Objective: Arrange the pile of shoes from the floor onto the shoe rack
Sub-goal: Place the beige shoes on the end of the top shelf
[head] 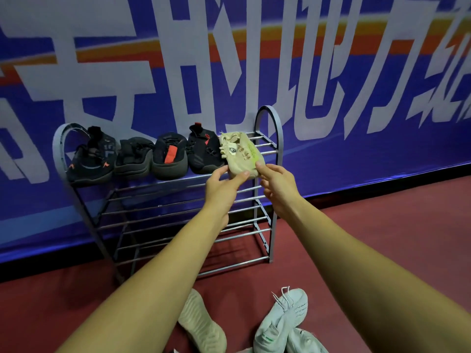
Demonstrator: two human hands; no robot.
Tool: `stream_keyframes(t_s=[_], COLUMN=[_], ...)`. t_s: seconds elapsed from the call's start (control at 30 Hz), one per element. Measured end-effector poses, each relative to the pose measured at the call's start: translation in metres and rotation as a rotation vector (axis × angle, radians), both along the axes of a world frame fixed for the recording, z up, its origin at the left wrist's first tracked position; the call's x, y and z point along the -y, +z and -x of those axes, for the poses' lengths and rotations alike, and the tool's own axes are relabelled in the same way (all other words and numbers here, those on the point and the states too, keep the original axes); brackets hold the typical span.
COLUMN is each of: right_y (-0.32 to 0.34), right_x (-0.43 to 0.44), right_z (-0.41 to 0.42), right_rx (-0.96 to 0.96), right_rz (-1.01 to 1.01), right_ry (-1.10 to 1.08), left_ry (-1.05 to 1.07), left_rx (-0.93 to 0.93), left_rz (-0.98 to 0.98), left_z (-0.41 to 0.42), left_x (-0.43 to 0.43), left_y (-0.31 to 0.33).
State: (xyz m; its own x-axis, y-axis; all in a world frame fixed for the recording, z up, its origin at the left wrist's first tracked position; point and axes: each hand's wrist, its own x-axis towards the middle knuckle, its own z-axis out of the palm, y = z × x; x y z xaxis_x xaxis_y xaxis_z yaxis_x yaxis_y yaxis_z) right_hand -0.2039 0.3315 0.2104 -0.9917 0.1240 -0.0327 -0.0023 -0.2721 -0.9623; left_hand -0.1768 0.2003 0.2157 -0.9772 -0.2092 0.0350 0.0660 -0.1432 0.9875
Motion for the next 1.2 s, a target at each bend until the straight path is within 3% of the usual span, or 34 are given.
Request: stream_keyframes(t_s=[0.3, 0.57, 0.8, 1.07, 1.2], right_y=[-0.002, 0.005, 0.008, 0.012, 0.01], right_x=[-0.005, 0.014, 0.02, 0.027, 0.026], right_z=[0.003, 0.016, 0.031, 0.034, 0.026], right_rx=[-0.017, -0.026, -0.052, -0.003, -0.022], right_rz=[-0.043, -0.018, 0.014, -0.084, -0.165], right_ry=[0.18, 0.001, 0.013, -0.139, -0.096], left_ry=[0.065, 0.086, 0.051, -0.104, -0.104], left_rx=[-0.036, -0.08, -0.076, -0.038, -0.027], left_rz=[-0.048, 0.05, 0.216, 0.343, 0.39], left_z=[0.017, 0.029, 0.041, 0.042, 0.038], left_x=[-0.014, -0.006, 0.018, 0.032, 0.033], left_y=[-0.006, -0.01, -0.013, -0.009, -0.009])
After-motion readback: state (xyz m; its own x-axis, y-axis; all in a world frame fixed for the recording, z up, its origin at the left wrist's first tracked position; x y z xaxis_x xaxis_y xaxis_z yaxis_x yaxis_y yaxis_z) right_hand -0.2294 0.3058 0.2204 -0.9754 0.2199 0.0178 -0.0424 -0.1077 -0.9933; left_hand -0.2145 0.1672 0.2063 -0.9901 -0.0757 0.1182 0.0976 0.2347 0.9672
